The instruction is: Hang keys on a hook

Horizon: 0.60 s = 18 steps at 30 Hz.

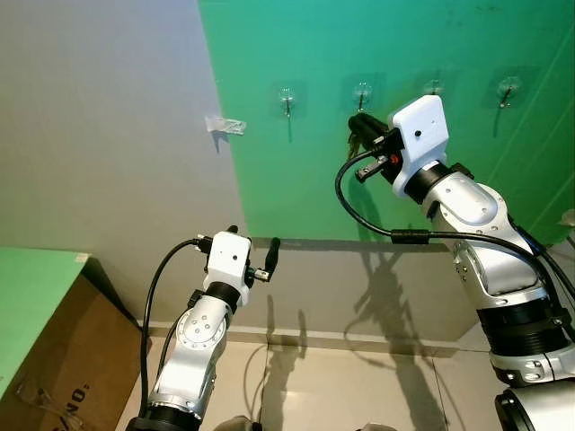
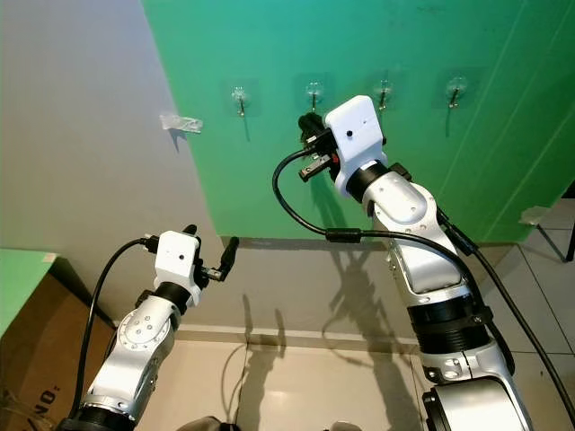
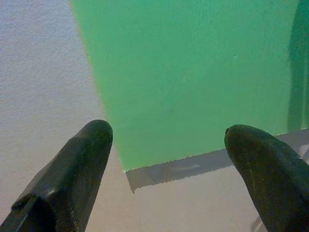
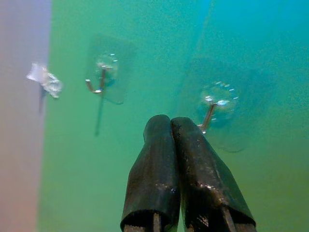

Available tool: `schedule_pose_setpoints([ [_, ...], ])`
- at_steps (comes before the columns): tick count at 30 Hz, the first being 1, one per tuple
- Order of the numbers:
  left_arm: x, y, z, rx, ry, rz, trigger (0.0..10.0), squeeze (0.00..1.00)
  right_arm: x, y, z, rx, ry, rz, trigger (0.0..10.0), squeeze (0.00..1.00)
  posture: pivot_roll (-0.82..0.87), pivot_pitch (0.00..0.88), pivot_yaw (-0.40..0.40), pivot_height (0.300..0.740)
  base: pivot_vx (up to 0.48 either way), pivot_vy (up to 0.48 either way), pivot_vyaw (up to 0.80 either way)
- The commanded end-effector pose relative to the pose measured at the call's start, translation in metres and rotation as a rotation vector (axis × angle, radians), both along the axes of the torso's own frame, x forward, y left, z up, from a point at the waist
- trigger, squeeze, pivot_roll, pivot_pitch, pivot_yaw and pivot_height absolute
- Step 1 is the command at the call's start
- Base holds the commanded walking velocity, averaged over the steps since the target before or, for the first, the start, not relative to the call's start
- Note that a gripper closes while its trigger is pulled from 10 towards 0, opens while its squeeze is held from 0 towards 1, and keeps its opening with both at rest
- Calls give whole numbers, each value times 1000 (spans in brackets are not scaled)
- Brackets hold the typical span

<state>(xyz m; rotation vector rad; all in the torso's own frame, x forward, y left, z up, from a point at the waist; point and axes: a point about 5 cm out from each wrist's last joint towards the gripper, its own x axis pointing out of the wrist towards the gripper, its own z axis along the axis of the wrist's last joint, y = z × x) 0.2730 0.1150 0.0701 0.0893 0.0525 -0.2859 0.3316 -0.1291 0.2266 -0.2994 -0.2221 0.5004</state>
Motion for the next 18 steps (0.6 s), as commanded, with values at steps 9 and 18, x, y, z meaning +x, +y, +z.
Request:
schedule_pose_setpoints([
  [9,-1,0,-2,9,16,-8,10000,0,2,2,-2,-73,-99,-64,0,0,-221,0,90,740,0,0,0],
  [18,0,-1,-2,10,16,-10,10000,0,5,9,-3,-99,-135,-55,0,0,-217,0,90,740,0,0,0],
])
